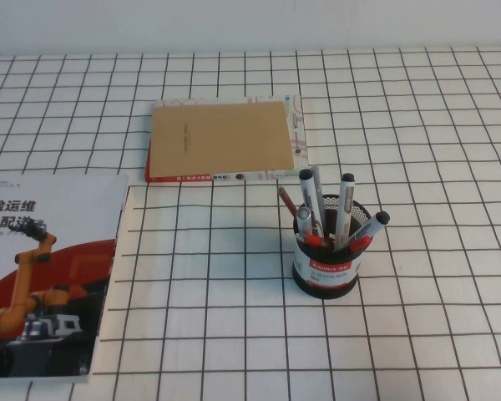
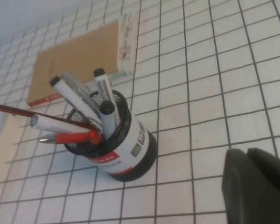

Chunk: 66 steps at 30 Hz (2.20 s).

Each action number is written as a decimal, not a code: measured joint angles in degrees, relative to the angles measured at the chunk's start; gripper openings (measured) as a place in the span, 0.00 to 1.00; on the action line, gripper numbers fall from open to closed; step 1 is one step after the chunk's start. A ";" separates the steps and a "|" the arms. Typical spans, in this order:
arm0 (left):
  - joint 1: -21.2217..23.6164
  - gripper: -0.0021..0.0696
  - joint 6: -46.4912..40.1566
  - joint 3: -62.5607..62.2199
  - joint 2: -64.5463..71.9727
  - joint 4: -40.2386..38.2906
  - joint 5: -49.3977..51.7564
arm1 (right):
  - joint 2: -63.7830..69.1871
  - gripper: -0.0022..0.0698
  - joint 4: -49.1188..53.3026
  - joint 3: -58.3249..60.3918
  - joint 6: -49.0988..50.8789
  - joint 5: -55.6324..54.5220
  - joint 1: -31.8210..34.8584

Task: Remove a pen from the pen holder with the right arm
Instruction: 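Take a marker out of the pen holder and lay it on the table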

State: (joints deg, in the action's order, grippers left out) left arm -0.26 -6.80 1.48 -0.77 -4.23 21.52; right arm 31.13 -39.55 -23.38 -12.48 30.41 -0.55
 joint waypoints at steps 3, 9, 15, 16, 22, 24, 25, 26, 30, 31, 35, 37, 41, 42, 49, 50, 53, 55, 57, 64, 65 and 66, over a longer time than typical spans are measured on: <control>0.00 0.02 0.00 0.00 0.00 0.00 0.00 | 7.76 0.01 -0.31 -3.66 -4.34 0.12 0.00; 0.00 0.02 0.00 0.00 0.00 0.00 0.00 | 18.33 0.01 -11.56 -8.86 -18.64 0.21 0.00; 0.00 0.02 0.00 0.00 0.00 0.00 0.00 | 24.05 0.01 -18.81 -11.09 -27.00 -4.47 -8.03; 0.00 0.02 0.00 0.00 0.00 0.00 0.00 | 24.65 0.01 -18.40 -11.18 -27.08 -5.95 -10.75; 0.00 0.02 0.00 0.00 0.00 0.00 0.00 | 28.19 0.01 -7.74 -11.33 -20.49 -19.20 -28.48; 0.00 0.02 0.00 0.00 0.00 0.00 0.00 | 29.78 0.01 -4.78 -11.33 -18.07 -23.37 -34.39; 0.00 0.02 0.00 0.00 0.00 0.00 0.00 | 30.34 0.02 -4.11 -11.19 -17.50 -25.53 -36.56; 0.00 0.02 0.00 0.00 0.00 0.00 0.00 | 30.88 0.04 -3.64 -10.49 -17.07 -28.92 -39.09; 0.00 0.02 0.00 0.00 0.00 0.00 0.00 | 32.46 0.21 -3.40 -4.41 -15.23 -47.48 -47.96; 0.00 0.02 0.00 0.00 0.00 0.00 0.00 | 32.86 0.26 -3.40 -2.87 -14.49 -51.34 -49.61; 0.00 0.02 0.00 0.00 0.00 0.00 0.00 | 36.08 0.46 -1.34 3.25 -10.65 -66.70 -55.91; 0.00 0.02 0.00 0.00 0.00 0.00 0.00 | 38.48 0.52 0.49 4.85 -8.29 -72.44 -57.78; 0.00 0.02 0.00 0.00 0.00 0.00 0.00 | 44.11 0.55 1.97 5.67 -3.26 -79.36 -58.58; 0.00 0.02 0.00 0.00 0.00 0.00 0.00 | 45.71 0.55 2.45 5.76 -1.88 -81.25 -58.58; 0.00 0.02 0.00 0.00 0.00 0.00 0.00 | 55.19 0.55 6.51 5.76 6.52 -93.93 -58.58; 0.00 0.02 0.00 0.00 0.00 0.00 0.00 | 56.16 0.55 6.66 5.76 6.86 -94.46 -58.58; 0.00 0.02 0.00 0.00 0.00 0.00 0.00 | 58.02 0.55 6.93 5.76 8.17 -94.83 -58.58; 0.00 0.02 0.00 0.00 0.00 0.00 0.00 | 58.78 0.55 6.93 5.76 9.47 -94.83 -58.58; 0.00 0.02 0.00 0.00 0.00 0.00 0.00 | 59.61 0.55 6.44 5.76 10.44 -94.95 -58.58; 0.00 0.02 0.00 0.00 0.00 0.00 0.00 | 61.80 0.55 4.72 4.29 10.95 -95.29 -58.58; 0.00 0.02 0.00 0.00 0.00 0.00 0.00 | 61.80 0.55 4.62 3.97 10.95 -95.29 -58.58; 0.00 0.02 0.00 0.00 0.00 0.00 0.00 | 61.94 0.55 4.49 3.59 10.95 -95.29 -58.58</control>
State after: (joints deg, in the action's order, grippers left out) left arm -0.26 -6.80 1.48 -0.77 -4.23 21.52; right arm 93.07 -35.06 -19.79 -1.53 -64.89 -59.13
